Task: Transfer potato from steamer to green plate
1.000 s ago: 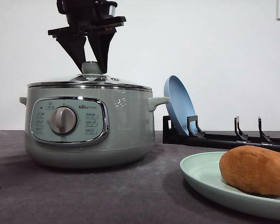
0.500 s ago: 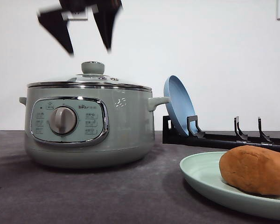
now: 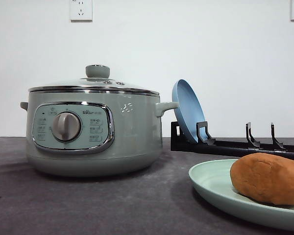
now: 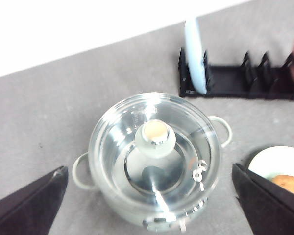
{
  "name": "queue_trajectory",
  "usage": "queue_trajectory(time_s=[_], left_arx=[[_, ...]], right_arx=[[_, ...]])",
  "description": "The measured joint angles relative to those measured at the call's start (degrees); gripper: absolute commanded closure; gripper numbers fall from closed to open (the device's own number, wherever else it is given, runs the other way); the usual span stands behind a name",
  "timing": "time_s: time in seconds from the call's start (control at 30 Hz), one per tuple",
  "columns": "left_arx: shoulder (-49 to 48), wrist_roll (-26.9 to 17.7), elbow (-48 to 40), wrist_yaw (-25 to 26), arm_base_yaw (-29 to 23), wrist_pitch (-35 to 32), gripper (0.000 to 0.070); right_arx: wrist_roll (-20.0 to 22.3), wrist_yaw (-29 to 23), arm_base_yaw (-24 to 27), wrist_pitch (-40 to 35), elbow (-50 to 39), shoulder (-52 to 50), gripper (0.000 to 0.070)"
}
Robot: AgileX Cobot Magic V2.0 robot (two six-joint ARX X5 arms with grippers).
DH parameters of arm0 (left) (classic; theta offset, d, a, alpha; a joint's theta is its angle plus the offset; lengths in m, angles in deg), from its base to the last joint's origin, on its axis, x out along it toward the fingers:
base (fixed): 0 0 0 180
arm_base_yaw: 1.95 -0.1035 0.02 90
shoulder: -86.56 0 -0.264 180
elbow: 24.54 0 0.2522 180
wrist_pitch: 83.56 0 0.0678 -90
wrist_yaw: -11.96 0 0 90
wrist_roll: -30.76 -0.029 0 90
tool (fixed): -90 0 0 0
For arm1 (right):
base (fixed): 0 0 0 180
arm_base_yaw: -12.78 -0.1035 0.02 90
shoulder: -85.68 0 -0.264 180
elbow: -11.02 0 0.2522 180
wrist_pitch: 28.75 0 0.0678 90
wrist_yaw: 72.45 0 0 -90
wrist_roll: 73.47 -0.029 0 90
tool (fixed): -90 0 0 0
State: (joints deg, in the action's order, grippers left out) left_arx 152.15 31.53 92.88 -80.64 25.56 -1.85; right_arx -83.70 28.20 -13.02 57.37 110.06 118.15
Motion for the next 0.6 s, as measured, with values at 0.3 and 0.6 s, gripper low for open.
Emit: queue_trajectory(time_s=[0.3, 0.6], left_arx=[[-28.20, -0.35, -23.84, 10.69, 0.04, -6.39, 0.0000], [-36.04, 1.44, -29.62, 11.00, 0.02, -3.29, 0.0000]], right_arx=[[2.91, -1.76, -0.02, 2.01, -1.97, -0.04, 0.0219], [2.98, -1.70, 0.00, 0.57, -14.02, -5.68, 0.0219]])
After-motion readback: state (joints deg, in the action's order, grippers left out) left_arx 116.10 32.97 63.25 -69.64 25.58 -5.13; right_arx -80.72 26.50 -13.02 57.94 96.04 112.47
